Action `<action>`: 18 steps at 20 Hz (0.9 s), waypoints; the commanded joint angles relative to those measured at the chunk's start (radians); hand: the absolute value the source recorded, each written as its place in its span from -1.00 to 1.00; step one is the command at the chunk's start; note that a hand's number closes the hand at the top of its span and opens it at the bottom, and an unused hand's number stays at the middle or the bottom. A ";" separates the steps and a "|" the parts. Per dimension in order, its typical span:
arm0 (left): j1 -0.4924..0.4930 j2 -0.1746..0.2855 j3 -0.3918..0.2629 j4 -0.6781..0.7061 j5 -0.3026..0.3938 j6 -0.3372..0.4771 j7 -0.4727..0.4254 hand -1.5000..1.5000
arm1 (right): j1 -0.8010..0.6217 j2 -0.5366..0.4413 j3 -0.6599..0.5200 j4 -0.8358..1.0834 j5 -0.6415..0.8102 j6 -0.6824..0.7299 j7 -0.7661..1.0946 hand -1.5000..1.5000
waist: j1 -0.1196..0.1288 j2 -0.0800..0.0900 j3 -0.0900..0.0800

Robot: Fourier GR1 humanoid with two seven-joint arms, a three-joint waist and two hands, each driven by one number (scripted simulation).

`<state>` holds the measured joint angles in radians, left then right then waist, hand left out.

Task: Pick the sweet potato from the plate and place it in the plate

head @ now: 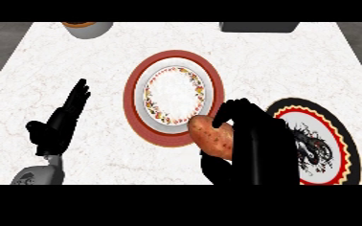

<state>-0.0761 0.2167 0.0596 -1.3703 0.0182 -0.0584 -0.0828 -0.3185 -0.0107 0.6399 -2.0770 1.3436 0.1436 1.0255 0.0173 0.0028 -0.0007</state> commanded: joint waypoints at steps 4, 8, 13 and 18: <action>0.000 -0.001 0.013 0.062 -0.007 -0.015 -0.057 0.00 | -0.240 0.010 -0.046 0.386 -0.170 -0.236 0.056 1.00 | 0.003 0.002 0.000; 0.011 0.000 0.010 0.029 -0.020 -0.008 -0.067 0.00 | -0.399 0.010 -0.056 0.612 -0.256 -0.340 0.084 1.00 | 0.014 0.002 0.000; -0.028 -0.020 0.000 0.025 -0.020 0.003 -0.013 0.00 | -0.413 0.010 -0.046 0.768 -0.302 -0.588 0.079 1.00 | 0.022 0.006 0.001; -0.015 -0.007 0.001 0.023 -0.016 -0.023 -0.047 0.00 | -0.523 0.010 -0.079 0.905 -0.343 -0.704 0.167 -1.00 | 0.040 0.007 0.000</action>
<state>-0.0864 0.2084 0.0599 -1.3425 0.0024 -0.0770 -0.1207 -0.7577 -0.0067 0.5659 -1.2966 1.0362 -0.4085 1.0411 0.0438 0.0085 -0.0002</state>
